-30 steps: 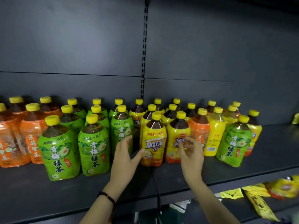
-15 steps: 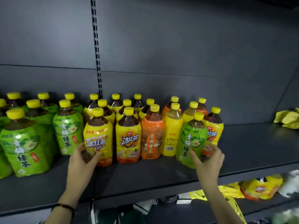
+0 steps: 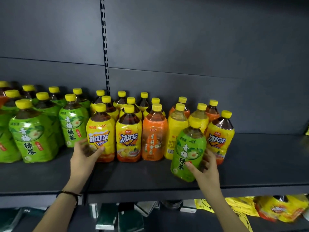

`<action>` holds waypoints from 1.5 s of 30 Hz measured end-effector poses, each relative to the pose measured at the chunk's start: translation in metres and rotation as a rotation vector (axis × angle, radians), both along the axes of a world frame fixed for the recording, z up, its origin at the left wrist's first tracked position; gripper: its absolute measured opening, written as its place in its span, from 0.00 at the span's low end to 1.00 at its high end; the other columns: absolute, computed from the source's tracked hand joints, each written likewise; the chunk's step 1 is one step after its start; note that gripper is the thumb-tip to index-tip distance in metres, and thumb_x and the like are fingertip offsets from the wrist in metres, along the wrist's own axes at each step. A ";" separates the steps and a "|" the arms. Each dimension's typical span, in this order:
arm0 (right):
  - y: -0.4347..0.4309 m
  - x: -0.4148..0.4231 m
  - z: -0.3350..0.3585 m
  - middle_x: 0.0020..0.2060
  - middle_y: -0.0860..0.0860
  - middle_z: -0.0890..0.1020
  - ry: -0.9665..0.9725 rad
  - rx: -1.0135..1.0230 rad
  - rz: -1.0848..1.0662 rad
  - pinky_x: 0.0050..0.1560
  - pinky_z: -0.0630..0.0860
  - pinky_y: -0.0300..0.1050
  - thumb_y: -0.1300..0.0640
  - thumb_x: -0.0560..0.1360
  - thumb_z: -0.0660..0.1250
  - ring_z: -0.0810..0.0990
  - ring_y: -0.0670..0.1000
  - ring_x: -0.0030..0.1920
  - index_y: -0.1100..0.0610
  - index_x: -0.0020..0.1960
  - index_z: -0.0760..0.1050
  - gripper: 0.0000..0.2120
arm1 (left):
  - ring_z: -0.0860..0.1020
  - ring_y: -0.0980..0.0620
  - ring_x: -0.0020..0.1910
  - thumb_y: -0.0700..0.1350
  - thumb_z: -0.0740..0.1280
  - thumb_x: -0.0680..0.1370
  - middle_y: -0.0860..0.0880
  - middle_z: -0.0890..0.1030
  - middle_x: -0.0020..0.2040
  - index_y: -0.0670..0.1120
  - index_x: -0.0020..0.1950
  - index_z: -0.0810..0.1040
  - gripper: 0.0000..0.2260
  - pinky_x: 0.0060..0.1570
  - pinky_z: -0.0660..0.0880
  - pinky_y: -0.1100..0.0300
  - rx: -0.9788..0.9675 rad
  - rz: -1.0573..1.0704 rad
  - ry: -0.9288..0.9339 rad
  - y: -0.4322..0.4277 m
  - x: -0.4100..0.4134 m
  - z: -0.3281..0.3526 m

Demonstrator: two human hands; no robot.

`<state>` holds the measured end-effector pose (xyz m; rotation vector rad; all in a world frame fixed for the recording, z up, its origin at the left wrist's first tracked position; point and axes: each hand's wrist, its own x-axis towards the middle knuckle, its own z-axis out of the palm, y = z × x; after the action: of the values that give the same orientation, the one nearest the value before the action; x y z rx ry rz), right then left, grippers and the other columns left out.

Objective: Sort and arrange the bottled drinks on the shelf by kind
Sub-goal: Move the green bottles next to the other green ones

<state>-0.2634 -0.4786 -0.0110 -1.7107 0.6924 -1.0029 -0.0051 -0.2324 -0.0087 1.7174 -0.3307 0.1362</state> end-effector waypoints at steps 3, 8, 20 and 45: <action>0.018 0.015 -0.005 0.62 0.41 0.75 0.017 0.016 0.119 0.62 0.75 0.56 0.31 0.54 0.76 0.75 0.46 0.63 0.38 0.67 0.64 0.45 | 0.74 0.52 0.52 0.43 0.74 0.71 0.50 0.76 0.54 0.42 0.67 0.67 0.28 0.52 0.69 0.58 -0.031 -0.018 -0.010 -0.001 -0.004 0.003; 0.068 0.069 0.000 0.65 0.43 0.74 0.082 0.012 0.342 0.64 0.73 0.54 0.35 0.57 0.77 0.73 0.46 0.66 0.36 0.66 0.63 0.41 | 0.73 0.61 0.59 0.53 0.73 0.71 0.50 0.73 0.59 0.49 0.70 0.65 0.31 0.63 0.70 0.55 -0.031 -0.231 -0.039 0.017 -0.008 0.000; 0.192 0.188 0.010 0.62 0.38 0.74 0.064 -0.053 0.589 0.64 0.72 0.43 0.52 0.65 0.77 0.73 0.37 0.63 0.32 0.61 0.64 0.33 | 0.73 0.71 0.55 0.42 0.79 0.64 0.62 0.74 0.59 0.62 0.63 0.63 0.36 0.48 0.72 0.76 0.058 -0.286 -0.041 0.090 0.005 -0.013; 0.191 0.218 -0.004 0.60 0.47 0.67 0.006 -0.220 0.033 0.50 0.73 0.34 0.50 0.67 0.77 0.72 0.46 0.57 0.50 0.71 0.62 0.38 | 0.75 0.48 0.60 0.55 0.76 0.66 0.49 0.75 0.64 0.47 0.70 0.68 0.36 0.47 0.77 0.50 0.304 0.181 -0.185 0.085 0.063 -0.009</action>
<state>-0.0449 -0.2877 -0.0154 -1.9092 0.5728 -1.0838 0.0577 -0.1477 -0.0175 2.0411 -0.3443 0.3959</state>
